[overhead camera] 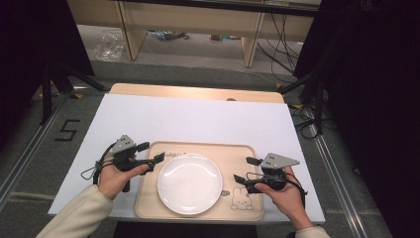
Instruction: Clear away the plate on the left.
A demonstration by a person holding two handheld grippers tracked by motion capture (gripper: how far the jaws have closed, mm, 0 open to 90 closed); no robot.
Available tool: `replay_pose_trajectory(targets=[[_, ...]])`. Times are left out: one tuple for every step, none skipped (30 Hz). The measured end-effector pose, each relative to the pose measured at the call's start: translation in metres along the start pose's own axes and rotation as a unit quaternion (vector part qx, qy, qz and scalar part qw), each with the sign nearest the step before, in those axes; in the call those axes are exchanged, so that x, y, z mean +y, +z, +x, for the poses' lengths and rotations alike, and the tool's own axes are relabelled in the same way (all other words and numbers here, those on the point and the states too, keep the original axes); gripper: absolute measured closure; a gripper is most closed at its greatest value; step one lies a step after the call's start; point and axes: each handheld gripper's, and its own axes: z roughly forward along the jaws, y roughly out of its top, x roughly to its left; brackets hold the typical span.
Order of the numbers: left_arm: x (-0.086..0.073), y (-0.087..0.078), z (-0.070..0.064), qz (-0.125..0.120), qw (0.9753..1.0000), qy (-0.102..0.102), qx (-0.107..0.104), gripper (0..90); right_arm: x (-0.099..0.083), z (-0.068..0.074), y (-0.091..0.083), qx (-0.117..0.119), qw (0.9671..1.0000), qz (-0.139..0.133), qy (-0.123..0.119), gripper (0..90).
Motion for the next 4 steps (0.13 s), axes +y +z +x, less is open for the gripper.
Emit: replay_pose_trajectory(targets=[[0.0, 0.0, 0.0, 0.0, 1.0, 0.0, 0.0, 21.2, 0.0, 0.0, 0.0, 0.0, 1.0, 0.0, 0.0, 20.2], [0.0005, 0.0002, -0.0022, 0.007, 0.9999, -0.011, -0.004, 20.3, 0.0, -0.0001, -0.0001, 0.0, 1.0, -0.001, 0.0, 20.3], [0.0005, 0.0002, -0.0022, 0.007, 0.9999, -0.011, -0.004, 19.2, 0.0, -0.0001, -0.0001, 0.0, 1.0, -0.001, 0.0, 20.3], [0.0008, 0.0003, -0.0027, 0.008, 0.9999, -0.007, -0.001, 19.2, -0.0006, 0.0004, 0.0011, 0.005, 0.9999, -0.008, 0.01, 20.3]])
